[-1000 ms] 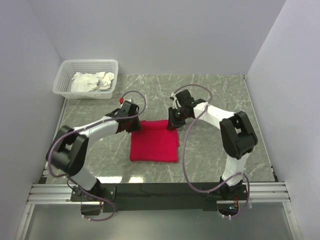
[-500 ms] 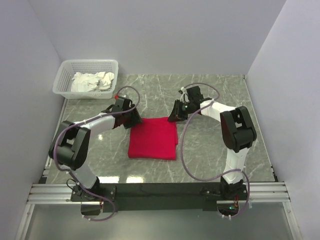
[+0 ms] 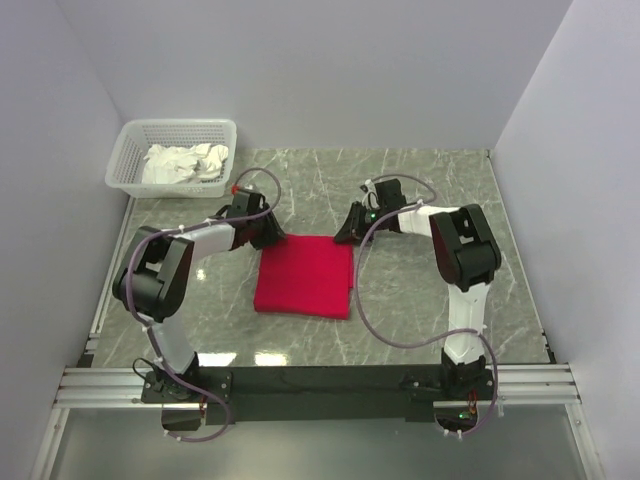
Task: Fold and stack the t-shirts
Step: Fold the tshirt
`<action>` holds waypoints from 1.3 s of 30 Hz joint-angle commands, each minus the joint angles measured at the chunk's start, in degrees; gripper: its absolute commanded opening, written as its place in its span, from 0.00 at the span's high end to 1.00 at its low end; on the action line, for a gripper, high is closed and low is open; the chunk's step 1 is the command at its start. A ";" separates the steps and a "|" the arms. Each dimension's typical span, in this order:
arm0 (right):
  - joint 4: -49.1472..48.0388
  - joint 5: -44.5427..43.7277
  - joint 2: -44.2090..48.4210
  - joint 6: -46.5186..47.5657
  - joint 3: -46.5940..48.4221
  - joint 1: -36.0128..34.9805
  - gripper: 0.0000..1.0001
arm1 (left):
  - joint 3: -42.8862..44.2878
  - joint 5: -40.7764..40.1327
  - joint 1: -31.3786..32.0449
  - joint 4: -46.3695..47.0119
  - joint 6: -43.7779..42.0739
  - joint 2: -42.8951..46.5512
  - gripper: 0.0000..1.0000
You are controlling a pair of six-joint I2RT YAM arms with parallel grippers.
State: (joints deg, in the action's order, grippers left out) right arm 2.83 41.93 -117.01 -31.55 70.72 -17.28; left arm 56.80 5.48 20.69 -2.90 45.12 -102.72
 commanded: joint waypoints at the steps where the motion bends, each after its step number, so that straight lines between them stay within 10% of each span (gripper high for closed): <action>1: 0.07 -2.03 -3.13 0.17 2.76 1.45 0.75 | 3.23 -0.03 -0.91 0.88 -0.74 -3.27 0.53; 14: 0.51 2.09 19.44 0.35 -10.76 -6.35 0.73 | -6.51 -2.05 4.35 -12.12 1.10 22.81 0.38; 24: 1.45 1.07 19.38 -3.77 -20.18 -21.48 0.77 | -23.39 -2.03 10.69 -11.17 11.55 33.46 0.81; 39: 6.57 -10.90 15.40 -3.88 -24.75 -9.71 0.88 | -30.69 1.38 11.37 -2.99 23.42 24.75 0.86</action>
State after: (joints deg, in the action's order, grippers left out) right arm 4.82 43.11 -103.85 -39.31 47.59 -29.98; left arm 28.64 9.02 29.21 -1.85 65.87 -79.18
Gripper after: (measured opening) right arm 0.117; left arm 0.118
